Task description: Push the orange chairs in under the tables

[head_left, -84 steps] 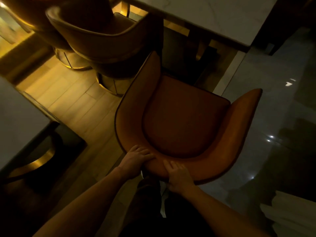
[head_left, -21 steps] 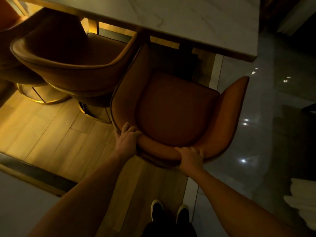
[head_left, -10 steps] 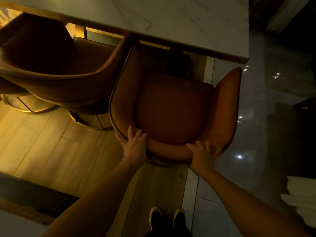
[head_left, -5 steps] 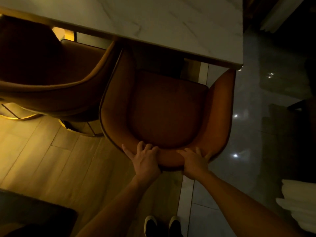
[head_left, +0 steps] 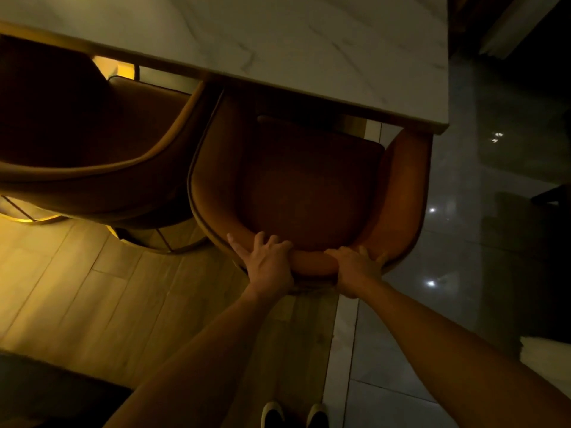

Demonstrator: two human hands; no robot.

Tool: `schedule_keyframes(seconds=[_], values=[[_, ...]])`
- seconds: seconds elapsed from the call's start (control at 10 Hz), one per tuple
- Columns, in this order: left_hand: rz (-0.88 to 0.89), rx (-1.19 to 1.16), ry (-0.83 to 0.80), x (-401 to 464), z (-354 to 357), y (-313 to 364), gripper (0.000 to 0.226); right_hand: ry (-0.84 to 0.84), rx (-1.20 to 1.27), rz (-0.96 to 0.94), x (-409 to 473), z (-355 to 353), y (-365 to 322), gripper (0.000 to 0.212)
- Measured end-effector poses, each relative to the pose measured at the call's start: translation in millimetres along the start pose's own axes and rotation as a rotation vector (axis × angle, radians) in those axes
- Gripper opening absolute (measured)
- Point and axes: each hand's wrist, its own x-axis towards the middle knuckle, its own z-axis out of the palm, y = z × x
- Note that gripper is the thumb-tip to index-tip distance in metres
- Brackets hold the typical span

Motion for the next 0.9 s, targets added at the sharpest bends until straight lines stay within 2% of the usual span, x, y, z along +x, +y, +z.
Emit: schedule_keyframes(seconds=[0.5,0.6,0.7,0.8,0.9], values=[[0.031,0.021,-0.007,0,-1,-2,0.065,0.011,-0.007,-0.016,-1,2,-2,0.076],[0.059,0.013,0.014,-1,1,-6,0.068,0.0,-0.001,-0.034,2,5,0,0.079],[0.079,-0.012,-0.042,-11,-1,-9,0.077,-0.05,-0.014,-0.055,-2,0,1,0.087],[0.081,-0.22,-0.096,-33,-14,-7,0.073,-0.136,0.137,-0.176,-15,-18,8,0.086],[0.09,-0.457,0.02,-55,-50,-3,0.032,-0.041,0.376,-0.419,-36,-58,7,0.041]])
